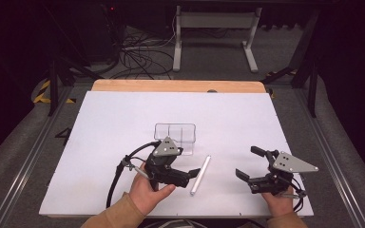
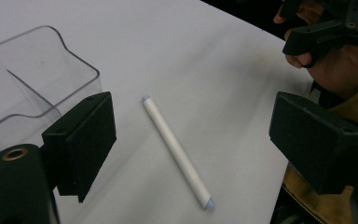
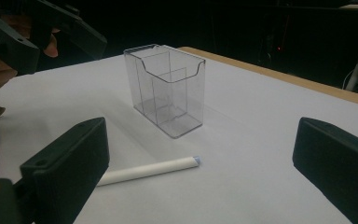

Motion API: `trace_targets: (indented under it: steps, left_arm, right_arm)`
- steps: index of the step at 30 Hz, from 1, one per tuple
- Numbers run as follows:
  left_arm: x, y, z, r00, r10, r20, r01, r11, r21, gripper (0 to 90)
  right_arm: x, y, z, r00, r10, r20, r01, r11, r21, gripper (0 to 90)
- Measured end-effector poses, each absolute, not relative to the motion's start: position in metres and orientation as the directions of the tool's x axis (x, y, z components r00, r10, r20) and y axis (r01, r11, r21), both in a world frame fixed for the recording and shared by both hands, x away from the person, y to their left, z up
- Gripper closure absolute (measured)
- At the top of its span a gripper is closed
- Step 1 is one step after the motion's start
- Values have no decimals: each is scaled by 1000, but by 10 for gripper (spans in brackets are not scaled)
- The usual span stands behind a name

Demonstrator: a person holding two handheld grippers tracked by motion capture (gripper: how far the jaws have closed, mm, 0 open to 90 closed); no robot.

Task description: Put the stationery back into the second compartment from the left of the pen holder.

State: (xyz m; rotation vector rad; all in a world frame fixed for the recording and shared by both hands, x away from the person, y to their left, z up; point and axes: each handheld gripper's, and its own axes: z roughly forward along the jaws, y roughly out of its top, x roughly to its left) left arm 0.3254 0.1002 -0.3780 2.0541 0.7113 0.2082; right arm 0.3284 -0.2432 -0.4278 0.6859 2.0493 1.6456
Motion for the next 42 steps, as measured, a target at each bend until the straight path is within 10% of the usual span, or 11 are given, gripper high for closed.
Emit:
trace_targets:
  steps: [42]
  left_arm:
    - [374, 14, -434, 793, 606, -60, 570, -703, 426, 432]
  right_arm:
    - [326, -245, -426, -793, 608, -37, 93, 180, 979, 57]
